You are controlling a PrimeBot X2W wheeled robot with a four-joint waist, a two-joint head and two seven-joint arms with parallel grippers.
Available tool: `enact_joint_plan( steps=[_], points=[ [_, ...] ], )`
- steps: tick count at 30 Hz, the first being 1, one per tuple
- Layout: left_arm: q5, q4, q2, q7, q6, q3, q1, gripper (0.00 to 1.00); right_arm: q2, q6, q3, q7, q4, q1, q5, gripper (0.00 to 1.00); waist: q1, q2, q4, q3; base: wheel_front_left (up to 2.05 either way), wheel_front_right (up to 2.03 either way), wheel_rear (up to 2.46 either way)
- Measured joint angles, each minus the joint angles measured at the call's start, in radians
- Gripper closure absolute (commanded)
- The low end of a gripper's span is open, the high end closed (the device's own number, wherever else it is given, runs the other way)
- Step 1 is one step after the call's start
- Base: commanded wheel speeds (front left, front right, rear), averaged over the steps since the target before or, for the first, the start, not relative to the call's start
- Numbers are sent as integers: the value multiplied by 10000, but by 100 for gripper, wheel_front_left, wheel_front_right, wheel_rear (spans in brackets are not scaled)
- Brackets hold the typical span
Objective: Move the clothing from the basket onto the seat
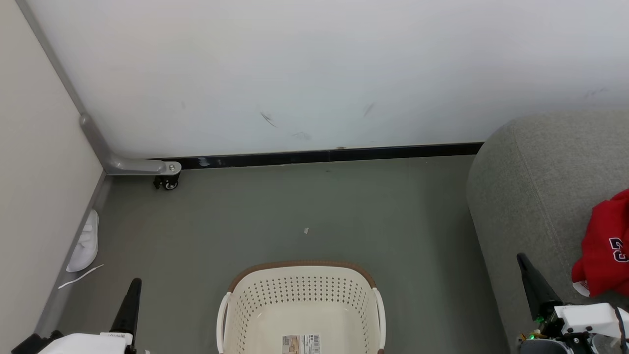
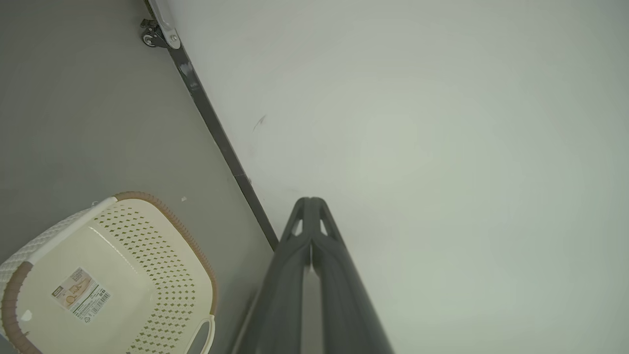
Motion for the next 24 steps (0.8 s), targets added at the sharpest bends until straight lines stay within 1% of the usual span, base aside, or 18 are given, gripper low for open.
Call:
enact_joint_plan(
  steps=[4,8,24],
  points=[
    [-410,48,-190,117,-119,155,-81,100,0,-2,-79,148,-12,-232,589,100,-1,0,-33,15,0,0,0],
    [-819,144,-259,203,-217,330,-108,100,0,-2,-125,276,-12,-343,1185,100,-1,0,-63,28,0,0,0],
    [-872,205,-282,205,-249,376,-266,100,0,-2,-125,288,-10,-339,1225,100,-2,0,-62,29,0,0,0]
  ],
)
